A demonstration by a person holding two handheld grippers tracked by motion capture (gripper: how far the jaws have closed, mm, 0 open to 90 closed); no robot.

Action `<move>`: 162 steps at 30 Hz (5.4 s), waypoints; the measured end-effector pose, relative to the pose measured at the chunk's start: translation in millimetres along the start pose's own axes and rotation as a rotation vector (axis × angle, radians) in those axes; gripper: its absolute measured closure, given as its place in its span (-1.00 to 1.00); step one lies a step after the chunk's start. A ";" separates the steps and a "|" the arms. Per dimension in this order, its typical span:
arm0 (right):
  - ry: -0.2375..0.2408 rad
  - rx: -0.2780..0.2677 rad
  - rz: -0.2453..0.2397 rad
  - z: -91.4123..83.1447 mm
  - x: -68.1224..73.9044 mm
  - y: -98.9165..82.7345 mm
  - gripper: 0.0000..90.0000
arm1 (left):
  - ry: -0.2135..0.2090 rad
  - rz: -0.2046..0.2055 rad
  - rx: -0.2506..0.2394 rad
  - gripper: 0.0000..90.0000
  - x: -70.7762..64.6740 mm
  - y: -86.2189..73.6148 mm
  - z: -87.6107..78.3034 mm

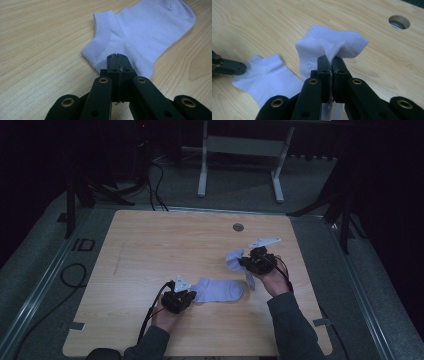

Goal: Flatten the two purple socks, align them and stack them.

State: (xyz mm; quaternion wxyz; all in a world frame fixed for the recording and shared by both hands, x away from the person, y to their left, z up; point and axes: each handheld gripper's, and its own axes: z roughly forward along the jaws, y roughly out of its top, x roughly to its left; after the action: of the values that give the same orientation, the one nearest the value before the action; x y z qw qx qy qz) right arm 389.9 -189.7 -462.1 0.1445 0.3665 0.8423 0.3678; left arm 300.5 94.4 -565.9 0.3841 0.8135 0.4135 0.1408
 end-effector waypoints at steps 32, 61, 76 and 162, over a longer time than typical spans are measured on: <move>0.093 0.016 -0.073 24.0 42.9 -2.7 0.92 | 0.004 0.004 -0.003 0.99 -0.7 -0.3 0.1; 0.145 0.032 -0.116 36.4 67.3 -2.4 0.92 | -0.038 -0.048 -0.105 0.58 -4.7 26.0 -18.0; 0.151 0.045 -0.130 40.6 71.5 -3.8 0.92 | -0.129 -0.099 -0.090 0.89 -0.1 44.9 -3.5; 0.088 0.212 0.120 49.3 14.5 -65.8 0.78 | -0.150 -0.181 0.101 0.97 9.3 6.7 -14.6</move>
State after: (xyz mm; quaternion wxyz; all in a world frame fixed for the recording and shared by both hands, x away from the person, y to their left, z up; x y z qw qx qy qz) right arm 371.6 -184.2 -543.4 0.0456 0.4129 0.8586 0.3004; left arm 302.1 106.7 -552.1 0.3838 0.7993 0.4617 0.0233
